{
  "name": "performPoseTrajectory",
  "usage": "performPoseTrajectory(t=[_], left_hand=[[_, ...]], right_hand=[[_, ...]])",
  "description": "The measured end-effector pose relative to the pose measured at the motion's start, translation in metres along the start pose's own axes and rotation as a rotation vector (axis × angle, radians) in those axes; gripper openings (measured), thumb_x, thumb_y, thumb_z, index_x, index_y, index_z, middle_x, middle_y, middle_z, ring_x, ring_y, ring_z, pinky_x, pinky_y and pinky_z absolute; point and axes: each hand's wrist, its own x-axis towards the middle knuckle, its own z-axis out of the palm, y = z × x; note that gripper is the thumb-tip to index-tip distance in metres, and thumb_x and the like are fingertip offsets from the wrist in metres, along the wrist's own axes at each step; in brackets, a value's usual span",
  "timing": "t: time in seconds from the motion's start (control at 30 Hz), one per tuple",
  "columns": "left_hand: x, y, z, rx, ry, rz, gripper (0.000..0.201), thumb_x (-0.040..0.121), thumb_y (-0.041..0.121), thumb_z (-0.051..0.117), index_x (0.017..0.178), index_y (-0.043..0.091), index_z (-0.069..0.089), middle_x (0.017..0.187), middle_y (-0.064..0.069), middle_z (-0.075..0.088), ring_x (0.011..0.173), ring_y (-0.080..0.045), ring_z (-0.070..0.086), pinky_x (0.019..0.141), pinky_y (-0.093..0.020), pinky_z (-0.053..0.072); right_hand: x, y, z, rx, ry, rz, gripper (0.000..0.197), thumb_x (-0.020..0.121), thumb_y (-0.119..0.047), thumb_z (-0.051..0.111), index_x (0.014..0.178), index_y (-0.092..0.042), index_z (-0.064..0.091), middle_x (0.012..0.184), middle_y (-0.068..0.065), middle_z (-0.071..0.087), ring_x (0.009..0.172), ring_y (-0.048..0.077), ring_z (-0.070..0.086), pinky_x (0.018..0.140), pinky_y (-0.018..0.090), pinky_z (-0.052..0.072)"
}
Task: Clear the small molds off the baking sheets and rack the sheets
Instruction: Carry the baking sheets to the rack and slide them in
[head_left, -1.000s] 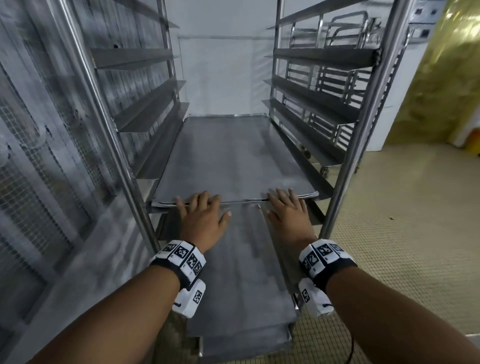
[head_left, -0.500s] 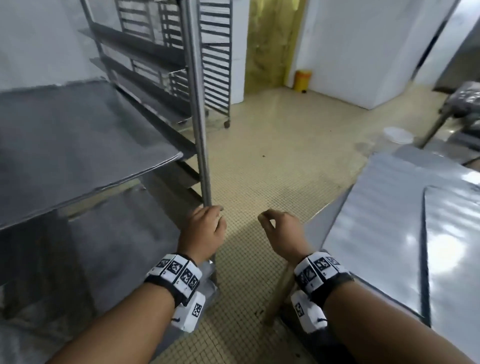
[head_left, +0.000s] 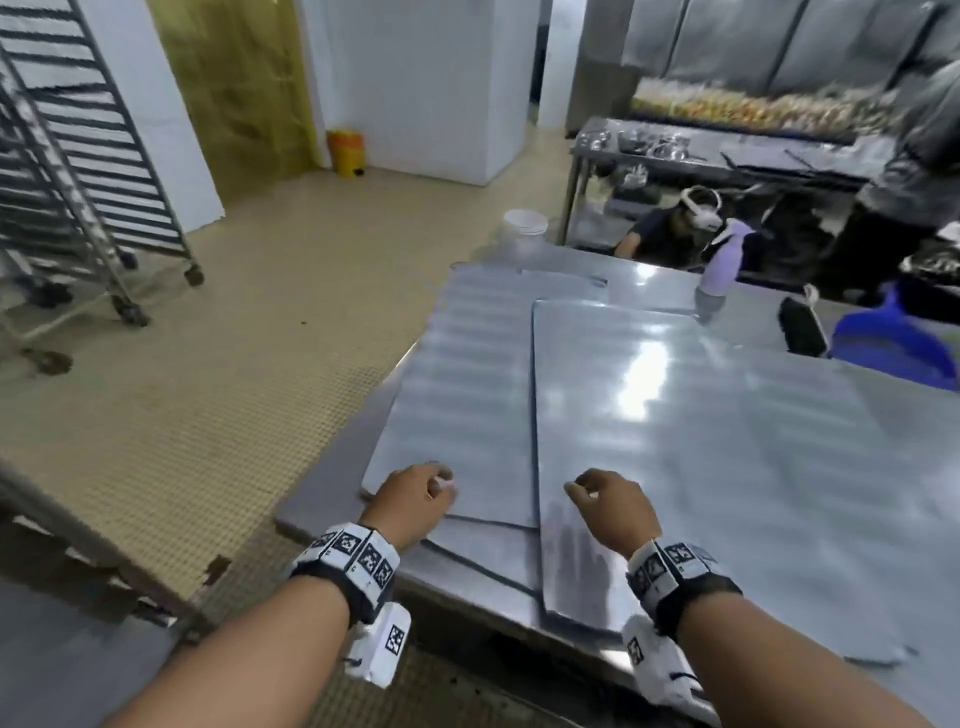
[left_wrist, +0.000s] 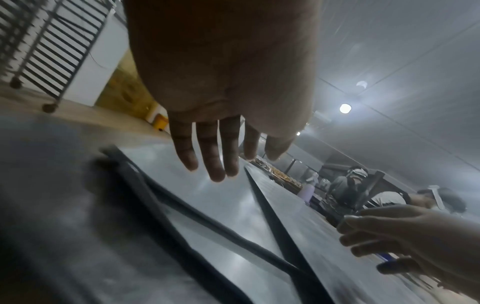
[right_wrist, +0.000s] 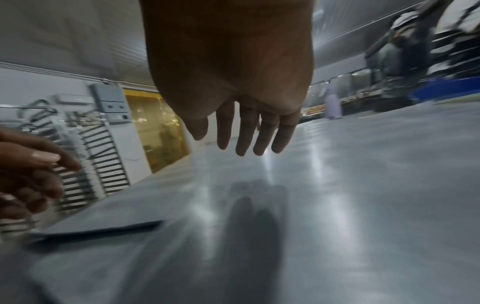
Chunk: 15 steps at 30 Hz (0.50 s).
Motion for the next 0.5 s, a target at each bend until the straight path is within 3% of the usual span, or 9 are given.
performPoseTrajectory(t=[0.2,0.33,0.5], left_hand=[[0.053,0.064,0.092,-0.037,-0.09,-0.061,0.049,0.092,0.038,0.065,0.136,0.018,0.056,0.103,0.001,0.065,0.097,-0.019,0.063,0.086,-0.026,0.047],[0.081,0.085,0.128,0.031,-0.161,-0.089,0.058,0.084,0.051,0.058,0.131,0.017,0.051,0.119,-0.01,0.063,0.113,-0.029,0.06,0.095,-0.034,0.048],[0.112,0.096,0.147,0.069,-0.136,-0.172,0.082,0.084,0.051,0.058,0.152,0.014,0.03,0.147,-0.014,0.047,0.131,-0.032,0.049,0.107,-0.038,0.043]], right_hand=[[0.018,0.127,-0.057,-0.004,0.015,0.198,0.036,0.095,-0.042,0.058,0.118,-0.017,0.069,0.121,0.005,0.07,0.113,0.024,0.063,0.092,0.03,0.045],[0.028,0.185,-0.081,-0.009,0.004,0.278,0.039,0.094,-0.04,0.058,0.124,-0.015,0.065,0.127,0.008,0.066,0.116,0.025,0.06,0.094,0.031,0.045],[0.05,0.23,-0.102,0.034,0.048,0.369,0.045,0.091,-0.045,0.061,0.128,-0.018,0.062,0.131,0.012,0.061,0.12,0.03,0.056,0.093,0.036,0.046]])
